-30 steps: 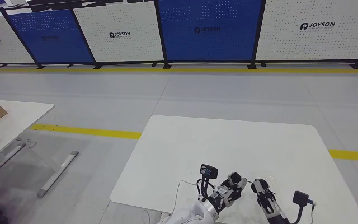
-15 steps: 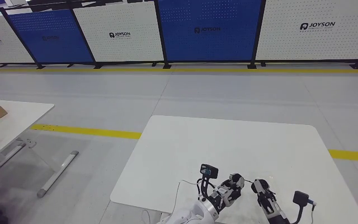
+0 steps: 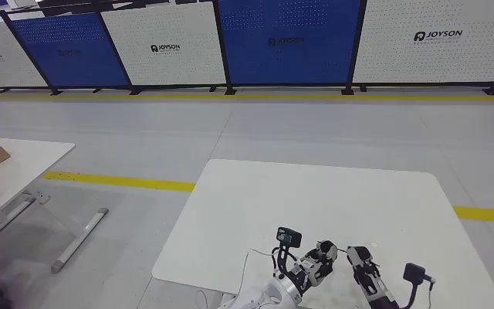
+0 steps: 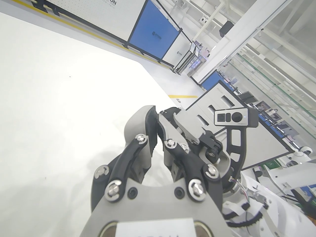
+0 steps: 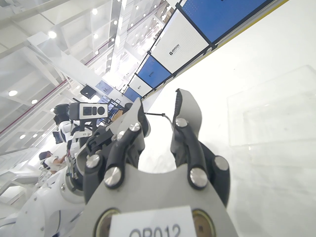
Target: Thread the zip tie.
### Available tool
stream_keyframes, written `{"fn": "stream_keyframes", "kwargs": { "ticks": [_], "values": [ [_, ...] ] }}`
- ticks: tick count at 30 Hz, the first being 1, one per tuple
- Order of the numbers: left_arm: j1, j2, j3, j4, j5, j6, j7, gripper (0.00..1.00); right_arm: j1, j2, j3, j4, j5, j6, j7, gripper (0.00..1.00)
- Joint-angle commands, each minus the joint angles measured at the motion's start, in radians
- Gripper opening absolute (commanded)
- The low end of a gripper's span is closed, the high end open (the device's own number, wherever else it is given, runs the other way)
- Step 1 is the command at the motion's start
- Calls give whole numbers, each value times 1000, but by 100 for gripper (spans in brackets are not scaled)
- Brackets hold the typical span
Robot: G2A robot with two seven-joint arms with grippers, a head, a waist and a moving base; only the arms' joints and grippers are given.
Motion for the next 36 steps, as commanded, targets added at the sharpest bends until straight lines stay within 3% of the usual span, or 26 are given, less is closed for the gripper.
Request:
{"fn": "stream_keyframes", "kwargs": {
  "ticks": [1, 18, 19, 23, 36],
  "values": [
    [0, 0, 0, 0, 0, 1, 2, 0, -1, 1, 1, -1, 0, 0, -1, 39],
    [2, -7, -13, -3, -50, 4, 51, 0, -18, 3, -1, 3, -46, 0, -51, 30],
    [2, -7, -13, -2, -49, 4, 51, 0, -18, 3, -1, 3, -46, 0, -52, 28],
    [1, -8, -12, 0, -49, 5, 52, 0, -16, 4, -1, 1, -45, 0, -54, 0],
    [8, -7, -10, -8, -43, -16, 38, 0, -15, 4, -2, 0, -56, 0, -60, 0]
  ]
}}
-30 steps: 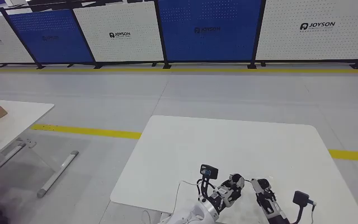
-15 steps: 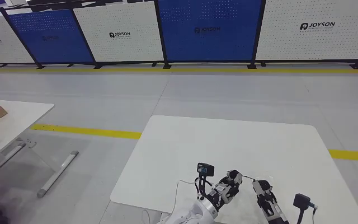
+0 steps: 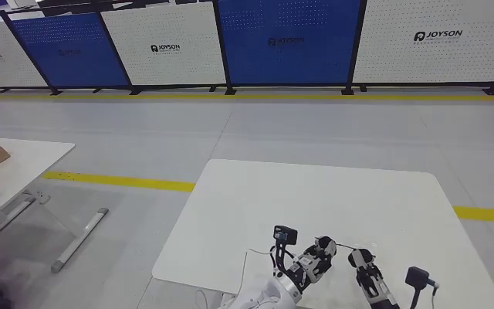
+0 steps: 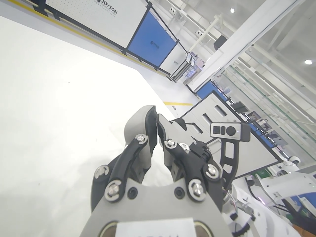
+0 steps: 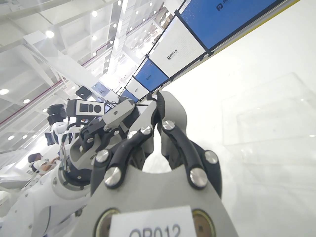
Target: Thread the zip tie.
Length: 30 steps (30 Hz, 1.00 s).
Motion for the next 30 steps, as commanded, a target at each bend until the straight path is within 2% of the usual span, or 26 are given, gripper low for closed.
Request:
{"fn": "stream_keyframes", "kwargs": {
  "ticks": [1, 9, 14, 24, 26, 27, 28, 30],
  "values": [
    [2, 0, 1, -1, 3, -2, -2, 0, 0, 0, -1, -2, -4, 0, 1, 0],
    [8, 2, 2, -8, 8, -12, -7, 0, -3, 5, -2, -19, 11, 0, 16, 0],
    [8, 2, -2, -5, 23, 7, 3, 0, -4, 8, 0, -19, 14, 0, 15, 0],
    [4, -1, 3, 0, 31, 13, 9, 0, -3, 12, 0, -14, 16, 0, 3, 0],
    [4, -1, 4, 0, 32, 14, 12, 22, -3, 13, -1, -14, 15, 0, 2, 0],
    [4, -1, 4, 0, 32, 15, 12, 28, -3, 13, -2, -14, 14, 0, 1, 0],
    [4, -1, 3, 1, 32, 17, 13, 38, -2, 14, -3, -14, 13, 0, 0, 0],
    [4, -2, 3, 3, 31, 20, 13, 44, -2, 14, -5, -14, 11, 0, -3, 0]
  ]
}}
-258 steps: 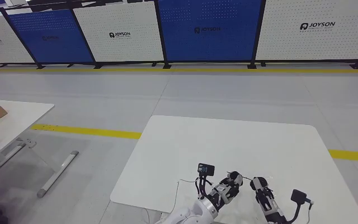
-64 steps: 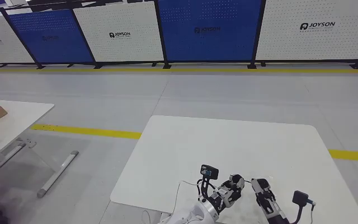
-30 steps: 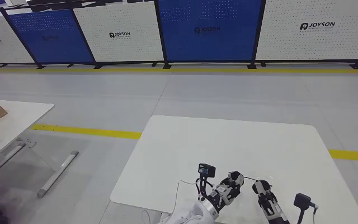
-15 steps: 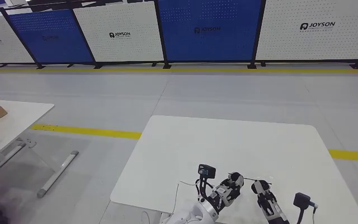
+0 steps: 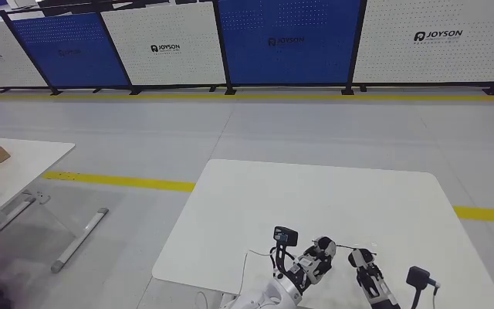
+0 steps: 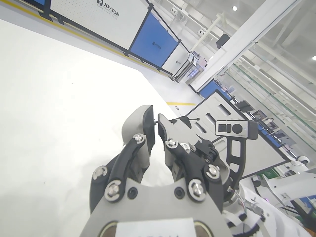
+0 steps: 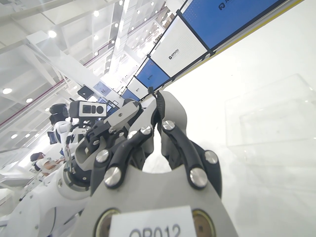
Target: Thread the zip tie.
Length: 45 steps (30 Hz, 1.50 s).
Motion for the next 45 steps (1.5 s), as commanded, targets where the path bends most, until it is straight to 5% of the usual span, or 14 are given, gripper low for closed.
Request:
{"fn": "stream_keyframes", "kwargs": {
  "ticks": [1, 11, 15, 30, 45],
  "values": [
    [-1, 0, 0, 2, 0, 3, 0, 43, 0, 0, -2, 0, -2, 0, -2, 0],
    [-7, -3, 5, 11, 3, 11, -11, 20, -7, 4, -9, -8, -25, 0, -20, 0],
    [-6, -3, 6, 9, 8, 12, -14, 0, -6, 4, -9, -8, -25, 0, -24, 0],
    [-9, -2, 10, 12, 22, 15, -46, 0, -11, 3, -6, -6, -48, 0, -48, 0],
    [-2, 1, 11, 2, 13, -28, -60, 0, -7, -2, -9, -3, -66, 0, -29, 0]
  ]
}}
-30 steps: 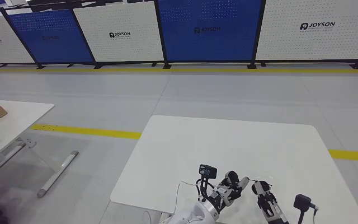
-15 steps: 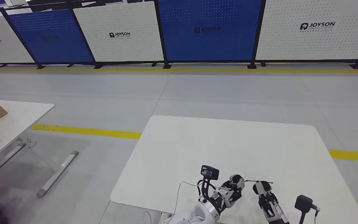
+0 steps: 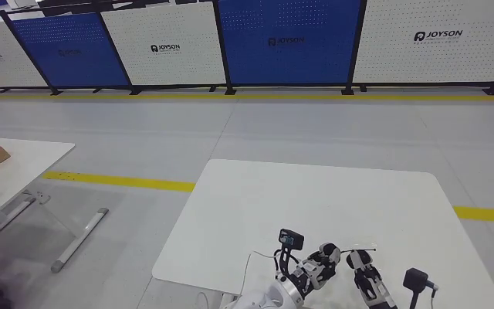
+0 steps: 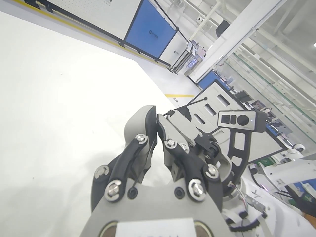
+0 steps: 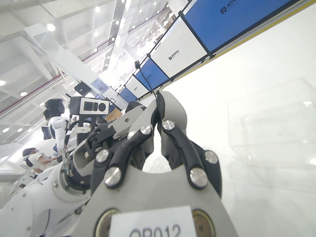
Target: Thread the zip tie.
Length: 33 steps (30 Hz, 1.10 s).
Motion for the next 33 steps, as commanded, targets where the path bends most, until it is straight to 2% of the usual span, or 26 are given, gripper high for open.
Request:
{"fn": "stream_keyframes", "kwargs": {
  "ticks": [1, 12, 13, 14, 16, 24, 26, 30, 33],
  "values": [
    [0, 0, -1, 0, -1, -3, -1, 0, 0, -1, 1, 0, 0, 0, 3, 0],
    [-2, 0, -1, 0, 2, 9, 9, 0, -6, 1, 15, -6, 20, 0, 26, 0],
    [-2, 0, -1, 1, 2, 9, 9, 0, -7, 1, 16, -5, 22, 0, 26, 5],
    [-3, 0, 0, 1, 3, 9, 6, 0, -8, 1, 19, -4, 22, 0, 23, 21],
    [-4, -1, 1, 3, 2, 9, 4, 0, -9, 1, 21, -4, 22, 0, 20, 25],
    [-6, -1, 0, 5, -2, 10, 8, 0, -15, -2, 28, -10, 28, 0, 14, 27],
    [-5, -1, -1, 5, -2, 9, 10, 0, -16, -3, 29, -11, 29, 0, 11, 21],
    [-5, -1, -1, 5, -2, 7, 12, 0, -18, -4, 29, -13, 30, 0, 8, 0],
    [-4, 0, -2, 4, -1, 5, 12, 0, -19, -5, 30, -14, 29, 0, 4, 0]
  ]
}}
